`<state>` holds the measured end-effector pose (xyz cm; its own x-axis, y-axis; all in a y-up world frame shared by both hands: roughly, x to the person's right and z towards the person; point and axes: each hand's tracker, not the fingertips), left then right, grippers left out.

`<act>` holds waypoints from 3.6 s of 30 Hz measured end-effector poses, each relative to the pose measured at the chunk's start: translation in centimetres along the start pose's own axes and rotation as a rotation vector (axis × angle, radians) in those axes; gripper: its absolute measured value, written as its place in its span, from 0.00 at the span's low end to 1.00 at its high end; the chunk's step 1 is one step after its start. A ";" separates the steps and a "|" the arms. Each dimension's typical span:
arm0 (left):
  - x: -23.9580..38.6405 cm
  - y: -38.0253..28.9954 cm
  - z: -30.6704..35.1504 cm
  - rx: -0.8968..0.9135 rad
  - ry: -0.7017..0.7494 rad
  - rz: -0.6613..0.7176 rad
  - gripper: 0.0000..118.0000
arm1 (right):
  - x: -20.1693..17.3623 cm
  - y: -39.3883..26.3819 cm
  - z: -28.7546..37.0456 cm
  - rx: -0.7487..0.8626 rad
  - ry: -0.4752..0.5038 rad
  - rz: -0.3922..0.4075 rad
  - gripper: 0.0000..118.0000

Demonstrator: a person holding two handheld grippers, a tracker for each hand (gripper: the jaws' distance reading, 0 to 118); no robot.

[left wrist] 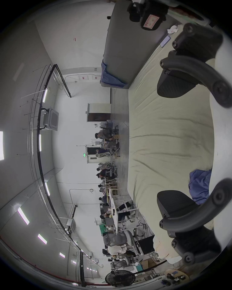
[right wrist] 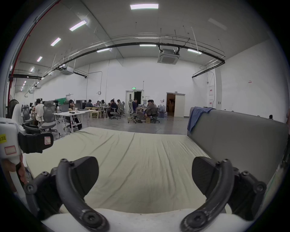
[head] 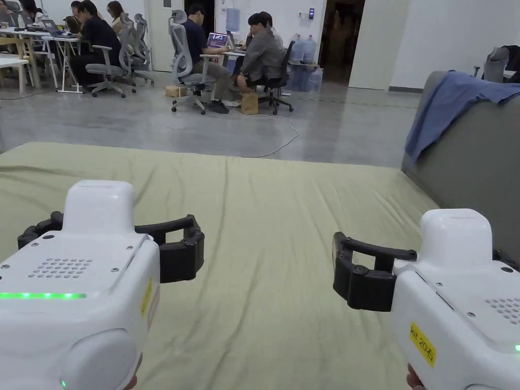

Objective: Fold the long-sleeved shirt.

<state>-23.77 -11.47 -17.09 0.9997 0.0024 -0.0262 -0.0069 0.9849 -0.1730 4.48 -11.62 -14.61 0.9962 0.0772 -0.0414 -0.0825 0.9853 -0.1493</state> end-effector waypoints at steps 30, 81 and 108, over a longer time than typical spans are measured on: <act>2.2 -1.5 -0.4 -0.010 -0.133 -0.047 0.00 | 0.3 -0.9 -0.9 -0.069 0.030 -0.061 0.00; -21.2 -13.9 -15.8 -0.598 0.104 0.198 0.20 | -10.6 -5.4 -5.9 -0.398 0.714 -0.239 0.00; 21.6 -24.4 -22.6 -0.902 -0.546 -0.345 0.95 | 9.9 -10.6 -1.1 -0.475 0.292 -0.526 0.00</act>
<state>-2.56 -39.40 -35.65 0.8267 0.0466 0.5607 0.4802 0.4608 -0.7464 15.14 -21.42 -14.53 0.8650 -0.4924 -0.0963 0.3312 0.7046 -0.6276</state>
